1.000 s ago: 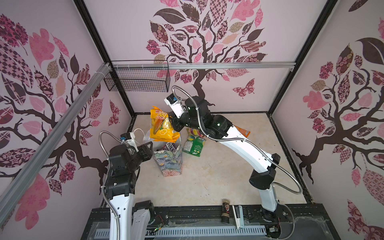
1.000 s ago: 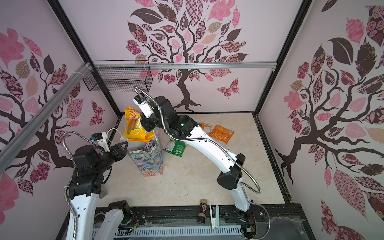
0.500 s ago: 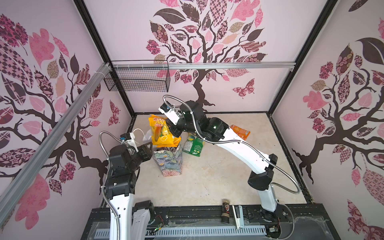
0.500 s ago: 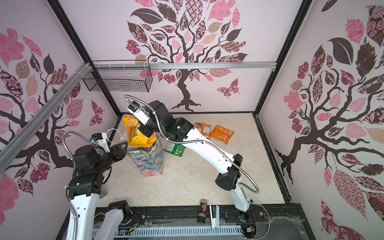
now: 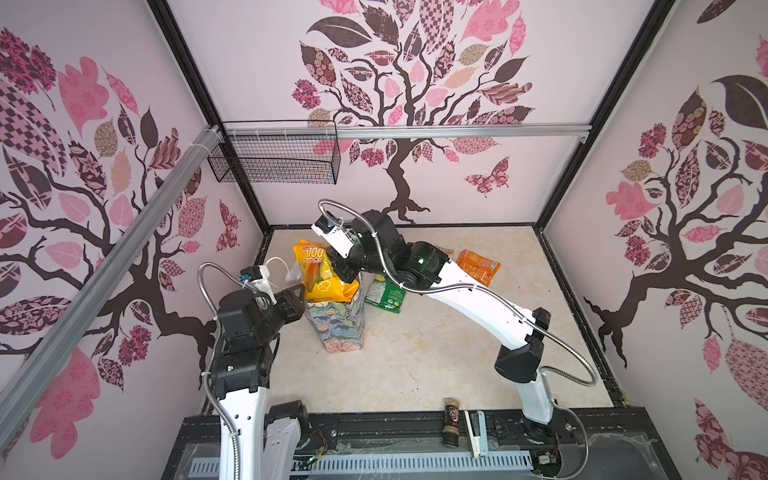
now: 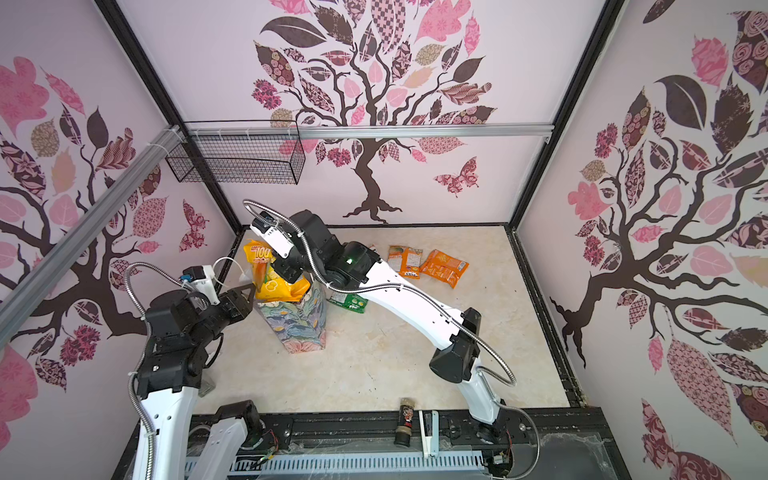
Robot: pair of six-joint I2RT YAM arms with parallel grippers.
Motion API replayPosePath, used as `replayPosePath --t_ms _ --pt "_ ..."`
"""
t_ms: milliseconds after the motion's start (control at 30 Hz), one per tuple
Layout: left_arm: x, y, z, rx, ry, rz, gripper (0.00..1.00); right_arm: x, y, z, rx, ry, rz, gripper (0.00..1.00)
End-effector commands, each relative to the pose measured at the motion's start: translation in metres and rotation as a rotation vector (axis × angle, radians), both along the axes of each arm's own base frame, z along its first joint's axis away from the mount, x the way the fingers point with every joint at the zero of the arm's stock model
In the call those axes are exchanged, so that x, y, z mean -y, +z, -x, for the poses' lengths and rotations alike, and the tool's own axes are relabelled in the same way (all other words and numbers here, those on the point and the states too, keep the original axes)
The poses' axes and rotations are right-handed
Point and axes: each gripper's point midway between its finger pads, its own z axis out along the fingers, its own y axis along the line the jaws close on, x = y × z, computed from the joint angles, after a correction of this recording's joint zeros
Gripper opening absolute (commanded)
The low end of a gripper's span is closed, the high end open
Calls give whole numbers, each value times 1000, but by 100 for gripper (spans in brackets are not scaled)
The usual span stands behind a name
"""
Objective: Place the snacks into the paper bag
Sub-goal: 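Move the held Lot100 bag over the paper bag opening with the right gripper, then lower the Lot100 bag into the paper bag and open the right gripper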
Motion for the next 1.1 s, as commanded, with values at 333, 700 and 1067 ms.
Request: replayPosePath --t_ms 333,700,1067 --pt "0 -3 0 4 -3 -4 49 -27 45 2 30 27 -228 0" --pt "-1 -2 0 9 0 -4 49 -33 4 2 -29 39 -160 0" --pt "-1 -3 1 9 4 -5 49 -18 -23 2 -60 8 -145 0"
